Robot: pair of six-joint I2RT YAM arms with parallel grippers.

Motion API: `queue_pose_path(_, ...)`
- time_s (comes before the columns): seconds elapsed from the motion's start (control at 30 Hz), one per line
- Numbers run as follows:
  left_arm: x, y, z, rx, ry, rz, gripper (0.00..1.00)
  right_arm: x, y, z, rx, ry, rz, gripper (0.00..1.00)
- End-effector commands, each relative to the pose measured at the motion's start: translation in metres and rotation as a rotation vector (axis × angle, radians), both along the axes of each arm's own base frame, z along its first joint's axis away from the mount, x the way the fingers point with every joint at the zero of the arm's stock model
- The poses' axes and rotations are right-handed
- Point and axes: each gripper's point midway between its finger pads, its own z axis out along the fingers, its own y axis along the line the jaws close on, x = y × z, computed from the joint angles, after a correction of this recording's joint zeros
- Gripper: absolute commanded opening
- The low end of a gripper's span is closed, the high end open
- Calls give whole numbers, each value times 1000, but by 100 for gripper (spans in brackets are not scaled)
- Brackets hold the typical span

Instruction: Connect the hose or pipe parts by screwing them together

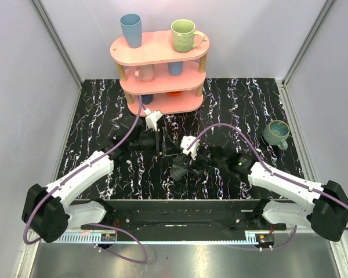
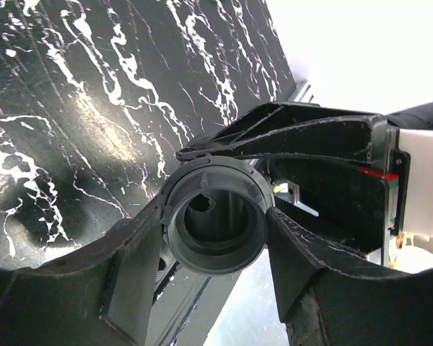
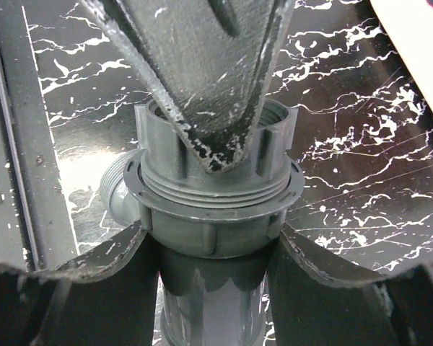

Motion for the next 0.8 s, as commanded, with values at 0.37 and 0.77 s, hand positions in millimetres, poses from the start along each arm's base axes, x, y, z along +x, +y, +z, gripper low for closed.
queue_pose_path(0.37, -55, -14, 66, -295, -893, -569, 22, -43, 30, 72, 225, 61, 236, 0)
queue_pose_path(0.77, -42, 10, 63, -74, -1005, -466, 99, -36, 20, 79, 258, -14, 178, 2)
